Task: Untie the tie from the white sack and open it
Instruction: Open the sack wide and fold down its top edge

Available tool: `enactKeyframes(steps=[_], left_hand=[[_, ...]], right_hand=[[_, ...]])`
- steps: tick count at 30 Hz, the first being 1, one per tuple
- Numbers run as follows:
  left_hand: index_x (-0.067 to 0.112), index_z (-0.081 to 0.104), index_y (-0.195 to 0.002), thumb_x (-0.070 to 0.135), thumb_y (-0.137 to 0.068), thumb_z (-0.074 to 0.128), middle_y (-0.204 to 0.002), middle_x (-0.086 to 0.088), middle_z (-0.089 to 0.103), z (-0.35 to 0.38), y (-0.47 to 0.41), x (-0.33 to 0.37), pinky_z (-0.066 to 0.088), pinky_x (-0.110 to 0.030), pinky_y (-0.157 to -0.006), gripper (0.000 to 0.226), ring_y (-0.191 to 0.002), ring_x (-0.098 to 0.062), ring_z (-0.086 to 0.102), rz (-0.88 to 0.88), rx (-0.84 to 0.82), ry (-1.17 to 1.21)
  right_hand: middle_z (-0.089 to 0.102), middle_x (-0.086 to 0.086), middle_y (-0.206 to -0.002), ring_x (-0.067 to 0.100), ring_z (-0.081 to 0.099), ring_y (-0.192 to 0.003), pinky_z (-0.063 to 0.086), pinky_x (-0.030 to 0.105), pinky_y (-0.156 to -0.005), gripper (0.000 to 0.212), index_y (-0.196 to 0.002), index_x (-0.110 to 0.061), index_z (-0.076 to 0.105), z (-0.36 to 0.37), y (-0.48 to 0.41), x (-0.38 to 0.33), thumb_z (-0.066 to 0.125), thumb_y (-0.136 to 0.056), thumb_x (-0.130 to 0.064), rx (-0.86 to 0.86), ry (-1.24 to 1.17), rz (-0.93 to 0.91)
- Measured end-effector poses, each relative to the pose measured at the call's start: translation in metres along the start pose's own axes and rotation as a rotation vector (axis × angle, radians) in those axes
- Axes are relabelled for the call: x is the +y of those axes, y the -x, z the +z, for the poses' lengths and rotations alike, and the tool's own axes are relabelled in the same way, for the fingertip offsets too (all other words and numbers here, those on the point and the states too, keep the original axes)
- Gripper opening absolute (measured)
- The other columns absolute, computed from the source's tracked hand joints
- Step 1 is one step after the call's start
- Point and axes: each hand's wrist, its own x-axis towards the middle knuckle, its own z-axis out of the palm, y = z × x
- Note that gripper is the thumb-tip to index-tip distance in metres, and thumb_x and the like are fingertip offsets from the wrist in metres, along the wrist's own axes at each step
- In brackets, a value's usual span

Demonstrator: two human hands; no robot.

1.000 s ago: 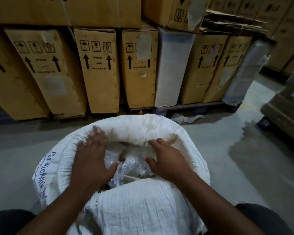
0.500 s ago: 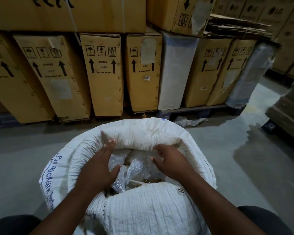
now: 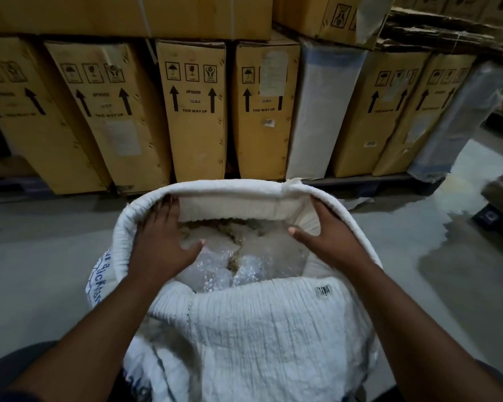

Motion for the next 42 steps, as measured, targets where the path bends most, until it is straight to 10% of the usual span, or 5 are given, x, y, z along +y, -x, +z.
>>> enactKeyframes(steps=[16,20,26,33,42], left_hand=[[0.027,0.002,-0.169,0.074,-0.069,0.078,-0.176,-0.012,-0.007,-0.036,0.182,0.050,0.001,-0.066,-0.126,0.134,-0.159,-0.024,-0.020,0.480,-0.849,-0.472],[0.025,0.082,-0.107,0.046,-0.109,0.043,-0.171,-0.025,0.019,-0.036,0.243,0.054,0.060,-0.058,-0.070,0.045,-0.106,-0.020,0.077,0.499,-0.556,-0.517],[0.023,0.022,-0.165,0.057,-0.093,0.065,-0.175,-0.007,0.003,-0.044,0.191,0.080,0.024,-0.056,-0.126,0.091,-0.160,-0.033,0.016,0.348,-0.879,-0.276],[0.028,0.072,-0.107,0.046,-0.096,0.069,-0.093,0.009,0.071,-0.036,0.090,0.076,0.053,-0.033,-0.076,0.021,-0.086,-0.008,0.067,-0.030,-0.326,0.469],[0.032,0.006,-0.168,0.065,-0.087,0.069,-0.169,-0.004,0.033,0.016,0.083,0.034,0.033,-0.039,-0.122,0.108,-0.153,-0.023,0.035,-0.128,-0.138,0.507]], right_hand=[[-0.033,-0.027,-0.162,0.007,-0.019,-0.154,-0.003,0.048,-0.126,0.112,-0.150,-0.068,-0.011,-0.009,0.168,-0.041,0.076,-0.079,-0.067,-1.262,0.458,-0.174],[-0.030,-0.013,-0.168,0.027,-0.010,-0.160,0.006,0.069,-0.123,0.066,-0.158,-0.059,-0.003,0.000,0.216,-0.044,0.034,-0.104,-0.064,-1.396,0.552,-0.090],[0.012,-0.002,-0.174,0.029,0.028,-0.155,0.026,0.046,-0.124,0.078,-0.159,-0.051,0.022,-0.022,0.198,-0.070,0.047,-0.091,-0.079,-1.104,0.447,0.020],[0.066,0.001,-0.073,0.024,0.064,-0.071,0.042,0.034,-0.061,0.037,-0.078,-0.029,0.050,0.018,0.131,-0.098,0.044,-0.103,-0.055,-0.284,0.360,-0.055],[0.055,-0.002,-0.153,0.019,0.054,-0.137,0.041,0.032,-0.107,0.081,-0.160,-0.033,0.031,0.058,0.085,-0.039,0.064,-0.091,-0.059,-0.242,0.101,0.102]])
